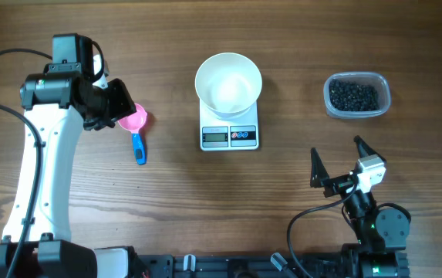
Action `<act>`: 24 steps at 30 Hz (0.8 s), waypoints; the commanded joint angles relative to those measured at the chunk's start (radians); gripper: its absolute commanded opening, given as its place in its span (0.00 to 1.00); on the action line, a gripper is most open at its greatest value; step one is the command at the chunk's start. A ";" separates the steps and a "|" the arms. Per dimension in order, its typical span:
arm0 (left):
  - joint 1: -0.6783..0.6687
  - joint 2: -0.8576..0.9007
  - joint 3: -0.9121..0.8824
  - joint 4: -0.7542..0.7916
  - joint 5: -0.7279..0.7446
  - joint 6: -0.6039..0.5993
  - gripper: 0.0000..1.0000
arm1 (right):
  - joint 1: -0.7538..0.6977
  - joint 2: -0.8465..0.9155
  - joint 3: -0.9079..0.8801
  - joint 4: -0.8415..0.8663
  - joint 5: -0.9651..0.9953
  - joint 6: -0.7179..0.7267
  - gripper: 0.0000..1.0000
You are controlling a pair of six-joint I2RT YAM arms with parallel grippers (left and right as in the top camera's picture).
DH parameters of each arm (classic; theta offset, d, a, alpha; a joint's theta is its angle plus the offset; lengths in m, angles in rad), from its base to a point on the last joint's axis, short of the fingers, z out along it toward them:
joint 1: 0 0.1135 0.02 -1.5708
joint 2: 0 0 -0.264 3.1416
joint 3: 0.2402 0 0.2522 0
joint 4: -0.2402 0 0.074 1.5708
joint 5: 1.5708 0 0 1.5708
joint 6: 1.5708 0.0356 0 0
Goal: Scoop item into bowl and weigh 150g on scale
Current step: 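Lower the left gripper toward the pink scoop's blue handle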
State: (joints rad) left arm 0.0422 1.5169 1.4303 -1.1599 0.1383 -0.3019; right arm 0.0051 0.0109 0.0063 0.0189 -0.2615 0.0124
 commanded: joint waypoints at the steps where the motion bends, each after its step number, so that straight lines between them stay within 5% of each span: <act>1: 0.007 0.006 -0.007 0.000 -0.006 -0.002 0.50 | 0.004 -0.008 -0.001 0.003 -0.002 -0.011 1.00; 9: 0.007 0.007 -0.007 0.000 -0.006 -0.002 0.66 | 0.004 -0.008 -0.001 0.003 -0.002 -0.011 1.00; 12: 0.007 0.008 -0.007 0.004 -0.006 -0.002 1.00 | 0.004 -0.008 -0.001 0.003 -0.002 -0.011 1.00; 24: 0.007 0.008 -0.007 0.024 -0.006 -0.002 1.00 | 0.004 -0.008 -0.001 0.003 -0.002 -0.011 1.00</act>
State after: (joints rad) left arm 0.0422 1.5169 1.4303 -1.1408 0.1383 -0.3019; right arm 0.0051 0.0109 0.0063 0.0189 -0.2615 0.0124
